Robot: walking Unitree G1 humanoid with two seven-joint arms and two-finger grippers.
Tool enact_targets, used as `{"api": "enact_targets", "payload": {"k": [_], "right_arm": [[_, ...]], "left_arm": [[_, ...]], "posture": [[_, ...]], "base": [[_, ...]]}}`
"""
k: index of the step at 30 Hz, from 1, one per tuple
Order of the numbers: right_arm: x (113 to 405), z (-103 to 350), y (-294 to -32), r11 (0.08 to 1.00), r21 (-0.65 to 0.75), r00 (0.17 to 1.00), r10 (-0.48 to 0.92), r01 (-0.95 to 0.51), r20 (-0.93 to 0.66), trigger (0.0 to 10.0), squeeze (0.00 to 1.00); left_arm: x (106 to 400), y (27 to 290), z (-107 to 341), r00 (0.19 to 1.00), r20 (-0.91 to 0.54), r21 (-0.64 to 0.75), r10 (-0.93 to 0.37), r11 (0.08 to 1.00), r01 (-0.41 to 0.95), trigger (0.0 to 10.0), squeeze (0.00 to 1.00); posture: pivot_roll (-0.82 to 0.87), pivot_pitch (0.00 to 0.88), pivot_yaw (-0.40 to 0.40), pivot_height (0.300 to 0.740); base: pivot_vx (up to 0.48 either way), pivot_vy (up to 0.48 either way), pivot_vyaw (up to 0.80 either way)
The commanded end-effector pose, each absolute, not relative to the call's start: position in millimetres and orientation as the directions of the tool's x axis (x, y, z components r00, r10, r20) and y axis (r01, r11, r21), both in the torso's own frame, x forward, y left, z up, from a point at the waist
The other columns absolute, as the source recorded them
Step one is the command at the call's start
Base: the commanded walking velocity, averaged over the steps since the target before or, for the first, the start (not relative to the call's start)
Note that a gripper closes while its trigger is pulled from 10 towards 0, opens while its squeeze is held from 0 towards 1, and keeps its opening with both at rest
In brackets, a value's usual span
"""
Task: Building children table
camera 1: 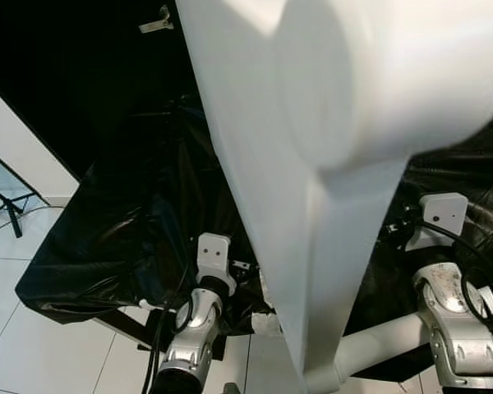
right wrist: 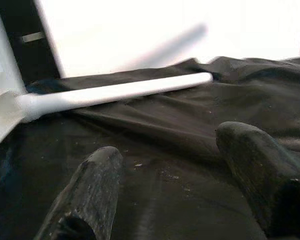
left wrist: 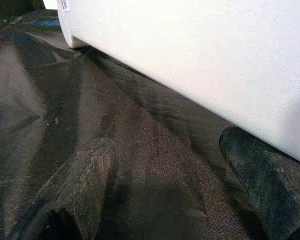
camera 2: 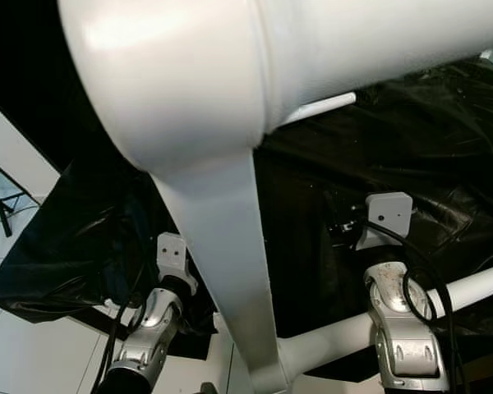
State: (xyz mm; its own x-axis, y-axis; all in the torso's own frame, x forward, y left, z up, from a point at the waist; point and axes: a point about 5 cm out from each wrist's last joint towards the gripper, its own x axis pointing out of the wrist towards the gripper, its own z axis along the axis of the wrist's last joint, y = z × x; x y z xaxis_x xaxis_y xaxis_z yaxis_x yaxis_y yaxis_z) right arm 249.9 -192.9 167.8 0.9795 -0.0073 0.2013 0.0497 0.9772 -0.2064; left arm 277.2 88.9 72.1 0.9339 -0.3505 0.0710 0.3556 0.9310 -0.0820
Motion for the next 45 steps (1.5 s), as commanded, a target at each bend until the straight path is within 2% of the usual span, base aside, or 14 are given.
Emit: {"api": "enact_targets", "payload": {"k": [1, 5, 9, 26, 36, 40, 45], "right_arm": [[249, 160, -198, 0.979, -0.171, 0.980, -0.078, 0.110, 0.182, 10.0, 0.00], [243, 158, -201, 0.981, -0.145, 0.977, -0.099, 0.127, 0.187, 10.0, 0.00], [237, 157, -201, 0.980, -0.174, 0.981, -0.063, 0.096, 0.183, 10.0, 0.00], [241, 160, -201, 0.970, -0.208, 0.977, -0.081, 0.123, 0.198, 10.0, 0.00], [242, 161, -201, 0.969, -0.206, 0.975, -0.094, 0.136, 0.203, 10.0, 0.00], [244, 163, -200, 0.969, -0.204, 0.973, -0.097, 0.141, 0.208, 10.0, 0.00], [244, 164, -200, 0.968, -0.203, 0.972, -0.102, 0.146, 0.213, 10.0, 0.00]], "left_arm": [[281, 97, 94, 0.940, 0.187, -0.106, -0.284, 0.946, 0.307, 10.0, 0.00], [278, 105, 94, 0.954, 0.187, -0.114, -0.232, 0.960, 0.256, 10.0, 0.00], [274, 110, 95, 0.959, 0.189, -0.107, -0.211, 0.966, 0.234, 10.0, 0.00], [282, 100, 102, 0.947, 0.195, -0.083, -0.254, 0.958, 0.274, 10.0, 0.00], [300, 75, 107, 0.931, 0.176, -0.076, -0.321, 0.938, 0.338, 10.0, 0.00], [311, 52, 119, 0.905, 0.199, -0.073, -0.376, 0.915, 0.396, 10.0, 0.00], [314, 44, 118, 0.896, 0.180, -0.059, -0.407, 0.904, 0.423, 10.0, 0.00]], "posture": [[0.07, 0.000, 0.106, 0.740], [0.08, 0.000, 0.102, 0.740], [0.09, 0.000, 0.090, 0.740], [0.07, 0.000, 0.097, 0.740], [0.06, 0.000, 0.100, 0.740], [0.06, 0.000, 0.101, 0.740], [0.05, 0.000, 0.105, 0.740]], "base": [[0.000, 0.000, 0.00], [0.000, 0.000, 0.00], [0.000, 0.000, 0.00], [0.000, 0.000, 0.00], [0.000, 0.000, 0.00], [0.000, 0.000, 0.00], [0.000, 0.000, 0.00]]}}
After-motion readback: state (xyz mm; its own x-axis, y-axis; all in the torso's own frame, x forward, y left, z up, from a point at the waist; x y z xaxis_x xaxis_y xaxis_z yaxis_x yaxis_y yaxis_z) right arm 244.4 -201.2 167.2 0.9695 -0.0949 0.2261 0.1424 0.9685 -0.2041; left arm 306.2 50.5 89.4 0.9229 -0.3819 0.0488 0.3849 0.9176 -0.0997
